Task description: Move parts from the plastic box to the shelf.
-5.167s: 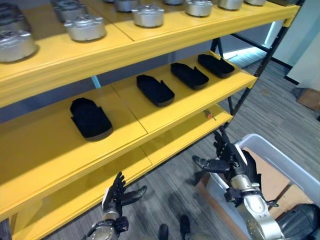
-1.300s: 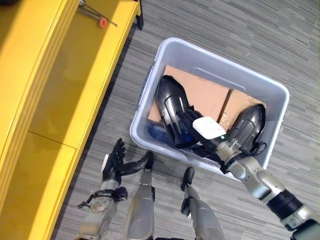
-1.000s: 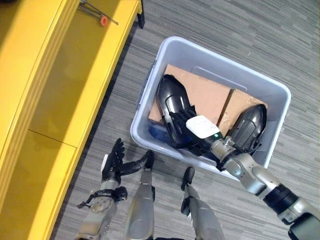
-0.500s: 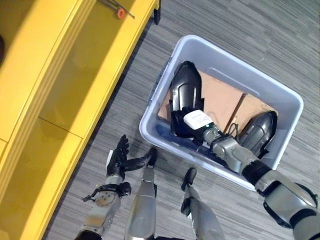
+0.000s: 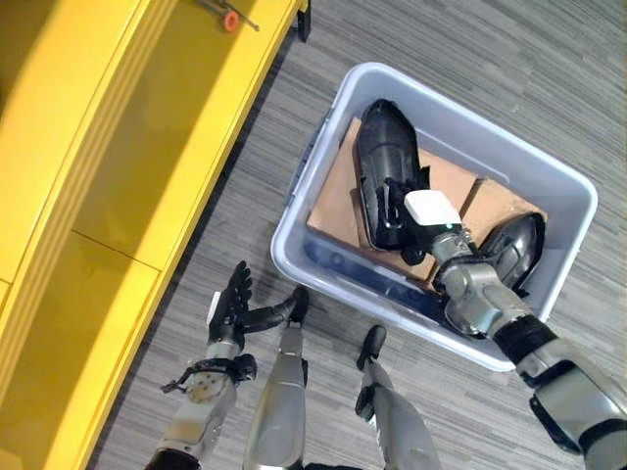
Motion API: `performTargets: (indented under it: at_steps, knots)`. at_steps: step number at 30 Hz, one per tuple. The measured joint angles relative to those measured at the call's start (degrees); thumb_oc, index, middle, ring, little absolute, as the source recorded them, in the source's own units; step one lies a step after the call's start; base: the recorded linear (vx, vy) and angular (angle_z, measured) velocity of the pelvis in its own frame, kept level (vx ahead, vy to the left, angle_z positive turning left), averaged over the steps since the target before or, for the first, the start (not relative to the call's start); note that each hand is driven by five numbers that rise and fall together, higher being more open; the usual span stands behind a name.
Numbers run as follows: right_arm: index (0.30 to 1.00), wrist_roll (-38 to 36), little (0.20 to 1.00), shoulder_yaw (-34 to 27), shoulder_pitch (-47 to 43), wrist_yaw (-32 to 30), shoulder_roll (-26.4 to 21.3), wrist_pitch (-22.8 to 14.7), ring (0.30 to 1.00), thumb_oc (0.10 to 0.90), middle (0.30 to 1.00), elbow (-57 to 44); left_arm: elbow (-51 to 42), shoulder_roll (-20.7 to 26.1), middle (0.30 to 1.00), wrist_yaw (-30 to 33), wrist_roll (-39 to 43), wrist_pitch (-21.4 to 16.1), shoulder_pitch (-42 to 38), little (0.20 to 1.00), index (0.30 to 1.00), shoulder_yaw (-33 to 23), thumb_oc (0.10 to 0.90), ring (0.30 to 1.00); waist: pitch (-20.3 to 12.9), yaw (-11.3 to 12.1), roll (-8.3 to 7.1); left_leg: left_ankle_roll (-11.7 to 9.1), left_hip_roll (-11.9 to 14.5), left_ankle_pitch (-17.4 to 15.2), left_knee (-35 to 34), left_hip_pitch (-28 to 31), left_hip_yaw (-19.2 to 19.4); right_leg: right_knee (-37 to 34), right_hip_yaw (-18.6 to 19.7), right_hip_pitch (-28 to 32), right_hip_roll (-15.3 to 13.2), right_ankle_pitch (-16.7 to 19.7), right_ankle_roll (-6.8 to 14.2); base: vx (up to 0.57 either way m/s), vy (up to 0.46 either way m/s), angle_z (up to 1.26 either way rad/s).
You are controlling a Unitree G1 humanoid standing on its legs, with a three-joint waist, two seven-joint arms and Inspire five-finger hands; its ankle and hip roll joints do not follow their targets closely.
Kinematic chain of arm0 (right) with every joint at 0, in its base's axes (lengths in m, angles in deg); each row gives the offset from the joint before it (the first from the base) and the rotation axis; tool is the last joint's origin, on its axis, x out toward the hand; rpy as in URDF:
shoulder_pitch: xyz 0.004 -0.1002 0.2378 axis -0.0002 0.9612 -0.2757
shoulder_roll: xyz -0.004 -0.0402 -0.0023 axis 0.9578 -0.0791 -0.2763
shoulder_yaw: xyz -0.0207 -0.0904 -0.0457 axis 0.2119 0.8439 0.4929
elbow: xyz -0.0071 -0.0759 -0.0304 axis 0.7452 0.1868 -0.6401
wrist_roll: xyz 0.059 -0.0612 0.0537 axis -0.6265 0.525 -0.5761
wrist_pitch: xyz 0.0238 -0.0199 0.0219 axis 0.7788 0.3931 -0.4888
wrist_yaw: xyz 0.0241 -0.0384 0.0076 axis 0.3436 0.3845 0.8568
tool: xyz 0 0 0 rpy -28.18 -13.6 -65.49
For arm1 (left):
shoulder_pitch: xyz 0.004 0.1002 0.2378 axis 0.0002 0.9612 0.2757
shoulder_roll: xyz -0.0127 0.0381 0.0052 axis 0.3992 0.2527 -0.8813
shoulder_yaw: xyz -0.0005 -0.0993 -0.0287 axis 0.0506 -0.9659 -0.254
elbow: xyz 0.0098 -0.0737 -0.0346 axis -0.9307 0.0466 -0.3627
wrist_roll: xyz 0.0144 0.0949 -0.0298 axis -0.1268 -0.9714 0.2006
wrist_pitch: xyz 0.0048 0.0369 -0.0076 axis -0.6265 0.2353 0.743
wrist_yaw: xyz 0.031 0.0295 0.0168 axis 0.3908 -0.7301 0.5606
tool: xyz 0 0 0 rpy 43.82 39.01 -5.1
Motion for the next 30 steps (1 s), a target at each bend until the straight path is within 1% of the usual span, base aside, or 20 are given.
performTargets:
  at_steps: [1, 3, 4, 5, 6, 8, 12, 25, 30]
  knots:
    - [1.0, -0.25, 1.0, -1.84, 2.06, -0.12, -0.65, -0.04, 1.0, 0.9, 1.0, -3.79, -0.03, 0.0, 1.0, 0.14, 0.0, 0.01, 0.2, 1.0, 1.0, -0.36, 0.9, 1.0, 0.01, 0.0, -0.01, 0.0, 0.07, 0.0, 0.0, 0.16, 0.15, 0.14, 0.13, 0.02, 0.01, 0.0, 0.0, 0.01, 0.004, -0.07]
    - [1.0, -0.84, 1.0, -4.79, 4.48, -0.37, -0.8, 0.08, 1.0, 0.9, 1.0, -7.23, -0.3, -0.02, 1.0, 0.25, 0.0, 0.0, 0.29, 1.0, 1.0, -0.78, 0.9, 1.0, 0.05, -0.69, -0.08, -0.01, 0.24, -0.01, 0.0, 0.45, 0.68, 0.38, 0.41, 0.03, 0.1, -0.01, 0.01, 0.02, 0.002, -0.06]
    - [1.0, -1.37, 1.0, -8.18, 8.24, -0.57, -0.76, -0.04, 1.0, 0.9, 1.0, -12.33, -0.57, -0.08, 1.0, 0.28, 0.0, 0.02, 0.61, 1.0, 1.0, -0.97, 0.9, 1.0, 0.07, -0.93, -0.1, 0.0, 0.27, 0.0, 0.0, 0.46, 0.71, 0.51, 0.34, 0.04, 0.12, -0.03, -0.02, 0.01, -0.008, -0.05]
    - [1.0, -2.16, 1.0, -9.53, 9.99, -1.35, -0.79, -0.07, 1.0, 0.9, 1.0, -15.51, -0.56, 0.01, 1.0, 0.68, 0.0, 0.13, 0.9, 1.0, 1.0, -1.11, 0.9, 1.0, 0.08, -1.69, -0.13, 0.03, 0.3, 0.02, 0.0, 0.61, 0.73, 0.64, 0.54, 0.04, 0.11, -0.04, -0.03, 0.01, -0.013, -0.08]
    - [1.0, -2.19, 1.0, -10.08, 10.76, -1.8, -0.78, -0.13, 1.0, 0.9, 1.0, -16.16, -0.59, -0.11, 1.0, 1.12, -0.01, 0.23, 0.87, 1.0, 1.0, -1.09, 0.9, 1.0, 0.08, -1.74, -0.14, 0.02, 0.36, 0.02, 0.0, 0.88, 0.94, 0.76, 1.0, 0.03, 0.15, -0.04, -0.04, 0.0, -0.013, -0.11]
    - [1.0, -2.83, 1.0, -12.18, 14.91, -1.98, -0.76, -0.25, 1.0, 0.9, 1.0, -20.66, -0.93, -0.15, 1.0, 1.41, -0.03, 0.32, 1.09, 1.0, 1.0, -1.15, 0.9, 1.0, 0.1, -1.92, -0.16, 0.02, 0.47, 0.02, 0.0, 0.89, 0.89, 0.77, 1.01, 0.02, 0.28, -0.04, -0.04, 0.0, -0.006, -0.04]
    - [1.0, -3.25, 1.0, -12.13, 15.85, -2.04, -0.76, -1.32, 1.0, 0.9, 1.0, -20.82, -0.94, -0.13, 1.0, 1.45, -0.1, 0.46, 1.53, 1.0, 1.0, -1.31, 0.9, 1.0, 0.15, -2.81, -0.27, 0.02, 0.45, 0.01, 0.0, 0.85, 0.91, 0.77, 1.04, -0.02, 0.23, -0.03, -0.05, 0.0, 0.0, 0.0]
    - [1.0, -3.28, 1.0, -11.94, 16.04, -1.62, -0.7, -2.39, 1.0, 0.9, 1.0, -20.85, -0.94, -0.13, 1.0, 1.97, -0.12, 0.66, 2.12, 1.0, 1.0, -2.28, 0.9, 1.0, 0.21, -2.86, -0.35, 0.02, 0.42, 0.01, -0.1, -0.05, 0.92, 0.87, 1.04, -0.95, 0.19, -0.13, -0.11, 0.0, 0.0, 0.0]
    - [1.0, -3.2, 1.0, -10.31, 15.4, -1.39, -0.7, -2.39, 1.0, 0.9, 1.0, -20.12, -0.95, -0.13, 1.0, 2.2, -0.12, 0.65, 2.14, 1.0, 1.0, -2.28, 0.9, 1.0, 0.21, -2.86, -0.33, 0.02, 0.41, 0.01, -0.1, -0.13, 0.89, 0.84, 1.01, -1.01, 0.2, -0.16, -0.1, 0.0, 0.0, 0.0]
